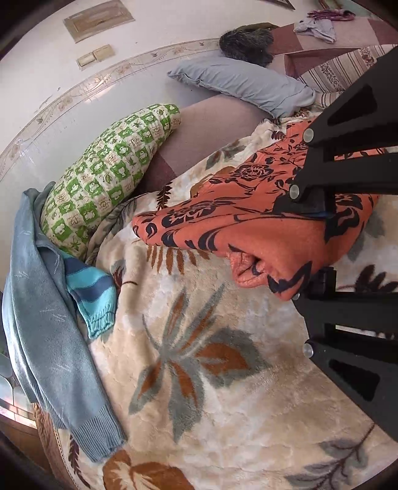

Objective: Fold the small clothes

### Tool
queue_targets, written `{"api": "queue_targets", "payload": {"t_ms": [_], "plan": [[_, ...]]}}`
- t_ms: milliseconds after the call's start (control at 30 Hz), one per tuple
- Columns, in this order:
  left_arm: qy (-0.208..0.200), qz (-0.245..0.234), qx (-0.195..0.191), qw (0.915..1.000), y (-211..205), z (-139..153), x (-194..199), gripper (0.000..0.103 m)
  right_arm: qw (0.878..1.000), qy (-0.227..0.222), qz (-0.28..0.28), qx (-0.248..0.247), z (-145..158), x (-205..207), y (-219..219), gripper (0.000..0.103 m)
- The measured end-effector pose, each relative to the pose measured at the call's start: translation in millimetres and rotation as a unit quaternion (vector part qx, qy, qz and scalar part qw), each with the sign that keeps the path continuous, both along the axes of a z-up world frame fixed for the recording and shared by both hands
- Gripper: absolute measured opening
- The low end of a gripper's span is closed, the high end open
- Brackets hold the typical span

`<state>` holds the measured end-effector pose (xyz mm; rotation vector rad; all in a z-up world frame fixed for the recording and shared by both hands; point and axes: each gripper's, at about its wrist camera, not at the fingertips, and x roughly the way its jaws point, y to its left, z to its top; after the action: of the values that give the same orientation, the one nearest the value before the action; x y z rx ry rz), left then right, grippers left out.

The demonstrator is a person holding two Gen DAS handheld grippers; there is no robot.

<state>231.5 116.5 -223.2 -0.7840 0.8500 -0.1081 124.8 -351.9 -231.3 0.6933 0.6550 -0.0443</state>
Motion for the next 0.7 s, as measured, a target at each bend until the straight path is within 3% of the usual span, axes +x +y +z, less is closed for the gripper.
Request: {"api": "queue_targets", "payload": {"t_ms": [100, 233, 333, 500, 667, 700], "plan": [[0.030, 0.003, -0.006, 0.9995, 8.2, -20.2, -17.1, 0.022, 0.999, 0.024, -0.027, 0.029, -13.5, -23.8, -11.9, 0.023], [0.055, 0.023, -0.042, 0.9973, 18.1, -52.0, -21.5, 0.022, 0.997, 0.011, -0.082, -0.006, 0.9, -41.0, -21.9, 0.027], [0.034, 0.023, -0.032, 0.9986, 14.5, -45.1, -23.1, 0.022, 1.000, -0.019, -0.014, -0.017, 14.5, -25.8, 0.3, 0.026], [0.006, 0.018, -0.027, 0.9994, 10.1, -26.2, -23.0, 0.022, 0.989, 0.023, 0.140, 0.038, -3.8, 52.7, 69.2, 0.026], [-0.022, -0.006, 0.017, 0.9996, -5.0, 12.2, -18.1, 0.022, 0.962, 0.030, 0.191, 0.192, -40.4, 117.8, 104.6, 0.027], [-0.028, -0.013, 0.026, 0.9992, -9.6, 20.8, -16.3, 0.022, 0.960, 0.047, 0.188, 0.202, -52.2, 128.8, 108.4, 0.028]]}}
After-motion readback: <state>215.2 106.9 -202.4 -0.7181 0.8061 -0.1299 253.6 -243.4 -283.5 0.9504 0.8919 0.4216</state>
